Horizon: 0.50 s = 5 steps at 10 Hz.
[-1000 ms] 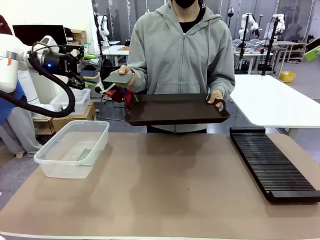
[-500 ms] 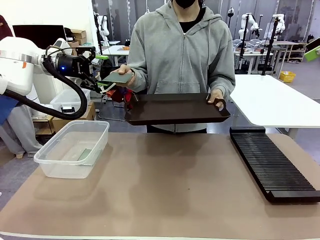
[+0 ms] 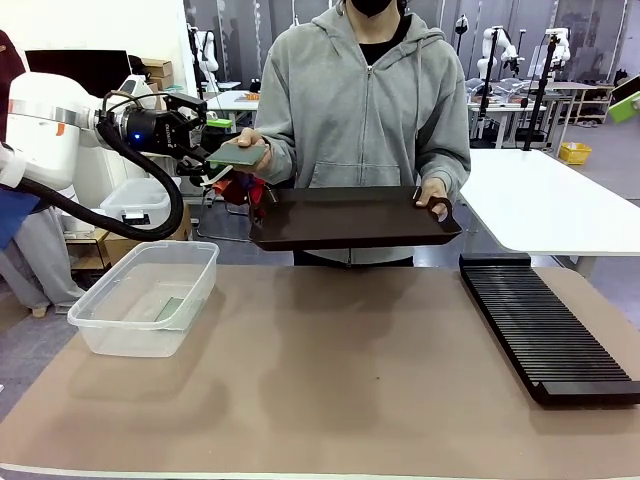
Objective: Sort PCBs into racks and boxes based on the side picked up.
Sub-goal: Pick up the Blank PCB handed by the Human.
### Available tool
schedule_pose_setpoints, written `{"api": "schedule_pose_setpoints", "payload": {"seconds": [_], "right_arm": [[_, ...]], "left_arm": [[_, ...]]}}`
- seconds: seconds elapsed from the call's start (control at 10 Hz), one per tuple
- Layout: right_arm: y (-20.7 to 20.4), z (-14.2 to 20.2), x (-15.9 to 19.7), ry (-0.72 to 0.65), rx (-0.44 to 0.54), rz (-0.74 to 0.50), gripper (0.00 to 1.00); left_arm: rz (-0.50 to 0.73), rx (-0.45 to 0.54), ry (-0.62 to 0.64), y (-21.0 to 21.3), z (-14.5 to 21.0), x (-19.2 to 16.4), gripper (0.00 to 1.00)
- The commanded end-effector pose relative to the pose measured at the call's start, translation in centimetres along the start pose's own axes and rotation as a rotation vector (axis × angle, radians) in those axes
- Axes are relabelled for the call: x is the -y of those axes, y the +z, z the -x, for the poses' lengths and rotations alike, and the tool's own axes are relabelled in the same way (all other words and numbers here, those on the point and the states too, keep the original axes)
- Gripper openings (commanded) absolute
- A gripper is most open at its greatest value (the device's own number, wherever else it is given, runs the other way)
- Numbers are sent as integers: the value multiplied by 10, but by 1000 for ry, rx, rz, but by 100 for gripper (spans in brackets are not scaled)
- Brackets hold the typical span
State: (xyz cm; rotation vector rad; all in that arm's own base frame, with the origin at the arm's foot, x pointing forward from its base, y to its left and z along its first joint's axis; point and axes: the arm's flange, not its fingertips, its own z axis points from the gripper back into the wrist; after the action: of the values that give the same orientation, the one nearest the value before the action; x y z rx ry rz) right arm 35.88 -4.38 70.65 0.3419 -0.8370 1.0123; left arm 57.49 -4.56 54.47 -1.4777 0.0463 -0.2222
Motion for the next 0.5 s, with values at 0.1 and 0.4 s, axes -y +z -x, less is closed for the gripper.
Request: {"api": "schedule_pose_setpoints", "payload": {"seconds": [0.1,0.4], "right_arm": [[-2,0,-1,7,11,-17,100],[-2,0,-1,7,11,-17,100]], "left_arm": [[3,-14,-34,-1,5,-1,13],[-9,-23,-31,2,9,-3,0]]}}
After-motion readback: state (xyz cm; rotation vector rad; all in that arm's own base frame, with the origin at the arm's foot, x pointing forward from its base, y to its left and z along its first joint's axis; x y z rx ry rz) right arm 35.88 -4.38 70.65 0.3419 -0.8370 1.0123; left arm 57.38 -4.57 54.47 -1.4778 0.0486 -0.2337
